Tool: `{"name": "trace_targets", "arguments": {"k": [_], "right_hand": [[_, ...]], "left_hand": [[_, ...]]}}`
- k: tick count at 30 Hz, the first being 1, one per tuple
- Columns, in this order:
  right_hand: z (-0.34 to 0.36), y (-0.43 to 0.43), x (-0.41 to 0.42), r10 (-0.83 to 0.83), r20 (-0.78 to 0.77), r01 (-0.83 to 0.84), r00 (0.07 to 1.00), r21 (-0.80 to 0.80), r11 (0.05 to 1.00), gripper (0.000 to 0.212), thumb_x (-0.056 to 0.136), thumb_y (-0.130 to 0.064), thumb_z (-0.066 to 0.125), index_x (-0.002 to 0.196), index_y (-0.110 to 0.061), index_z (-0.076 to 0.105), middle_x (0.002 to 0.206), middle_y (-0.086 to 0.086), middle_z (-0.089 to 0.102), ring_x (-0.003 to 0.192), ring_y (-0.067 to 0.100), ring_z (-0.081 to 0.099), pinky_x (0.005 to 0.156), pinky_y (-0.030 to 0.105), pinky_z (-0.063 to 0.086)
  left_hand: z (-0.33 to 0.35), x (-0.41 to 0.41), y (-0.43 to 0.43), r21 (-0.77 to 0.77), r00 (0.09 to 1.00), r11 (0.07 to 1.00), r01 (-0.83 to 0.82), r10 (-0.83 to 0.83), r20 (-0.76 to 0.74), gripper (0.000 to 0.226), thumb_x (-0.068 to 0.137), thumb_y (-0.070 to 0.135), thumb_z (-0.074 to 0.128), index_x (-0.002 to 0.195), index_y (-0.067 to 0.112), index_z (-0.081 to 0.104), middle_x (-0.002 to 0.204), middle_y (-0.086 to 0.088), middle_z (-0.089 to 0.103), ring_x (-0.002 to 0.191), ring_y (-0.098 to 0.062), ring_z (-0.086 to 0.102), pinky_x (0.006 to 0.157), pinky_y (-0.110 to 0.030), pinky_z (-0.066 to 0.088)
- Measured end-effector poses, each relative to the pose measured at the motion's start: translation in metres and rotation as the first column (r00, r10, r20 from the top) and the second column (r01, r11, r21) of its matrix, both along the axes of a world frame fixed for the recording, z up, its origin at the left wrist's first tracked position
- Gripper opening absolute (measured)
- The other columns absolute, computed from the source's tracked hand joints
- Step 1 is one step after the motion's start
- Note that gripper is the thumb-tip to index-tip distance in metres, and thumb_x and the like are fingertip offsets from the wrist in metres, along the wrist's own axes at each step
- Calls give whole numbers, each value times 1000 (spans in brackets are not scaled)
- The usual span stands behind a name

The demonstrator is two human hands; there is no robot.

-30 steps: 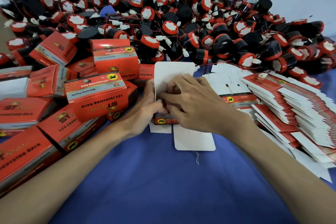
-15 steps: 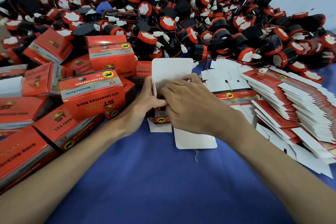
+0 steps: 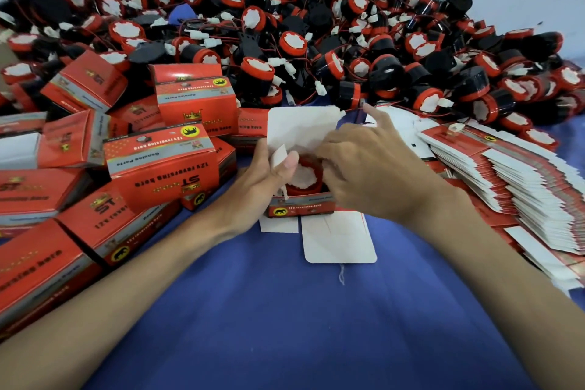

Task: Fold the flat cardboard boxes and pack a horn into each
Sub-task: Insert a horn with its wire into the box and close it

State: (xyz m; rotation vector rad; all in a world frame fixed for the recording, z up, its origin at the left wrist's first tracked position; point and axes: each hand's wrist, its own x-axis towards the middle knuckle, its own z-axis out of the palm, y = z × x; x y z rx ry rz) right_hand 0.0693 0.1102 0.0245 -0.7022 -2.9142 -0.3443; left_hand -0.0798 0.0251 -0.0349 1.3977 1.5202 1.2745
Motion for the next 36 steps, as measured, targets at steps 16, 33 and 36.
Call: {"name": "trace_targets", "arguments": {"k": [16, 33, 36], "right_hand": [[-8, -11, -6, 52, -111, -80, 992, -261, 962, 10, 89, -41, 42, 88, -35, 50, 112, -6, 54, 109, 15, 50, 103, 53, 28], [-21, -13, -18, 159, -266, -239, 951, -304, 922, 30, 88, -42, 53, 81, -25, 77, 94, -14, 51, 111, 12, 41, 91, 49, 32], [-18, -9, -13, 273, -232, -338, 934, -324, 883, 36, 92, -39, 47, 81, -21, 76, 99, -8, 49, 113, 15, 42, 89, 46, 37]], "left_hand": [[10, 4, 20, -25, 968, 969, -248, 248, 30, 30, 101, -4, 29, 126, 3, 44, 120, -11, 49, 129, -26, 42, 87, -15, 38], [1, 4, 43, -119, 927, 936, -331, 346, 143, 34, 101, 2, 37, 76, 25, 35, 82, 13, 42, 88, -1, 47, 61, 1, 35], [-9, -2, 24, -64, 971, 979, -194, 201, 132, 10, 102, 27, 42, 94, 35, 42, 94, 26, 54, 90, 17, 51, 70, 5, 36]]}}
